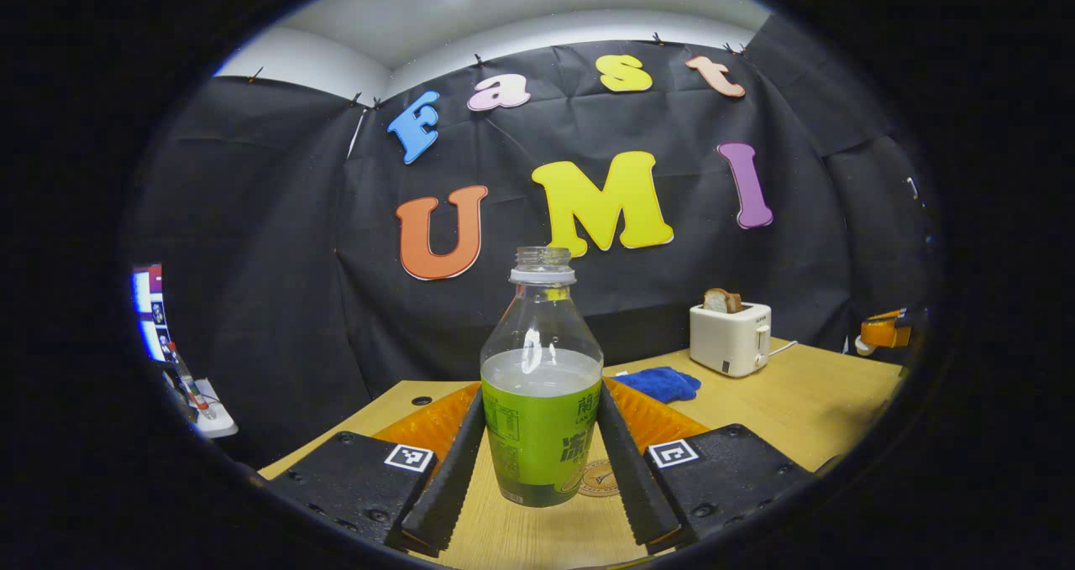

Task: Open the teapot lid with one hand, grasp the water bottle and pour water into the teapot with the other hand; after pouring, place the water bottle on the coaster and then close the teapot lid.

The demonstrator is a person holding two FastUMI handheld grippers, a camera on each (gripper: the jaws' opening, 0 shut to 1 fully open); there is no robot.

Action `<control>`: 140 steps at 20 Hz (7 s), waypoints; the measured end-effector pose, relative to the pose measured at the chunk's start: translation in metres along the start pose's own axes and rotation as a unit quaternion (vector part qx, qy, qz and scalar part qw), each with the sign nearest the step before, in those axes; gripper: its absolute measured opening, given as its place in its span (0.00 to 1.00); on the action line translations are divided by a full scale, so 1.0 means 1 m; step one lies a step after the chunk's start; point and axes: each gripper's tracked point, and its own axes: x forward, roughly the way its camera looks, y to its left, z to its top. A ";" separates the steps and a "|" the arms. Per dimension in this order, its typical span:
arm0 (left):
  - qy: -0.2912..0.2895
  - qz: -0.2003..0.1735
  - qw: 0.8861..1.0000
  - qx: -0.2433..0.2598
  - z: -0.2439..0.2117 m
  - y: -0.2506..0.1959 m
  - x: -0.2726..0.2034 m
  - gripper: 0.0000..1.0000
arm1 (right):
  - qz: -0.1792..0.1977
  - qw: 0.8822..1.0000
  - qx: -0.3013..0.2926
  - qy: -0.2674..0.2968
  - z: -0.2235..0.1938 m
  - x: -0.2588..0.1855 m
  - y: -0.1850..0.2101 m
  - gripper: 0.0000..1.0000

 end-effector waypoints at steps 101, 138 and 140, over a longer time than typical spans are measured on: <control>0.012 -0.036 0.999 0.001 -0.049 0.026 -0.066 0.98 | 0.160 0.986 -0.038 0.032 -0.068 0.020 0.263 0.11; 0.036 0.012 0.999 -0.009 -0.015 0.021 -0.113 0.97 | 0.020 0.997 -0.006 -0.073 0.054 -0.100 0.094 0.94; 0.034 0.005 0.999 -0.012 -0.012 0.018 -0.115 0.98 | 0.020 0.997 -0.012 -0.071 0.054 -0.100 0.095 0.95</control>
